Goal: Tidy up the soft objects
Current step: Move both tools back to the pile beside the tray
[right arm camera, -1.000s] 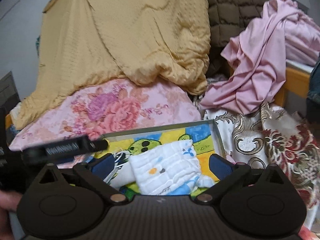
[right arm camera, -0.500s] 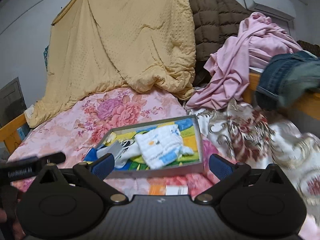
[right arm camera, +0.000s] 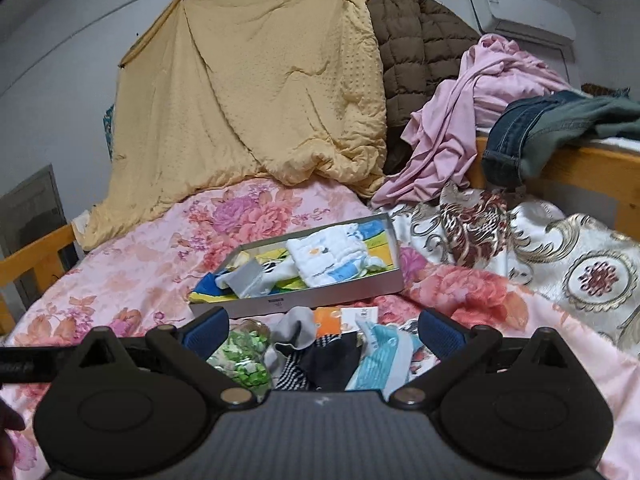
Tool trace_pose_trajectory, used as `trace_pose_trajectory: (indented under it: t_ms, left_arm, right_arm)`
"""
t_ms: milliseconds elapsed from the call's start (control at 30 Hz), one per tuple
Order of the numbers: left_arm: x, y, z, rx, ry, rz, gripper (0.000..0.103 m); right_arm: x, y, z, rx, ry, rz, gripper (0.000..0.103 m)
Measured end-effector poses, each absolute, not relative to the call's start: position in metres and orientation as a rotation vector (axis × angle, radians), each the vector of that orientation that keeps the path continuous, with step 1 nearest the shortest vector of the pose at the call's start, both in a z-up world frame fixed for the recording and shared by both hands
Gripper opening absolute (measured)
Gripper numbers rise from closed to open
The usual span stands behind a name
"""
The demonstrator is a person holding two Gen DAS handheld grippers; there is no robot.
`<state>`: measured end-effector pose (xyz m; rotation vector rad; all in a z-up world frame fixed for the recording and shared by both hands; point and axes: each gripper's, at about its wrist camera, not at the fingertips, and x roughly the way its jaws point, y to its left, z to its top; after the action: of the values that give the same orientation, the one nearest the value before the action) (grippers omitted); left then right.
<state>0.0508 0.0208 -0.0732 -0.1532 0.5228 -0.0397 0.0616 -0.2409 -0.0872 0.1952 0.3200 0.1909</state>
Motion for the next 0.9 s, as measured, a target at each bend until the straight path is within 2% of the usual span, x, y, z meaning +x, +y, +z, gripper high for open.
trace_pose_trajectory:
  t_ms: [133,267,567,900]
  left_arm:
    - [0.041,0.015,-0.061,-0.034,0.545,-0.055,0.102]
    - [0.044,0.014,-0.051,-0.027,0.585,-0.032,0.102]
    - [0.044,-0.005,-0.053,-0.047,0.577,-0.003,0.102]
    - [0.032,-0.01,-0.062,0.008,0.541,0.005,0.102]
  right_arm:
    - [0.066,-0.247,-0.081,0.197,0.279,0.22,0.103]
    - [0.066,-0.253,-0.08,0.146,0.223,0.211,0.103]
    - [0.07,-0.26,-0.087,0.16,0.263,0.263,0.103]
    - [0.129,-0.243,-0.059,0.133,0.205,0.265,0.103]
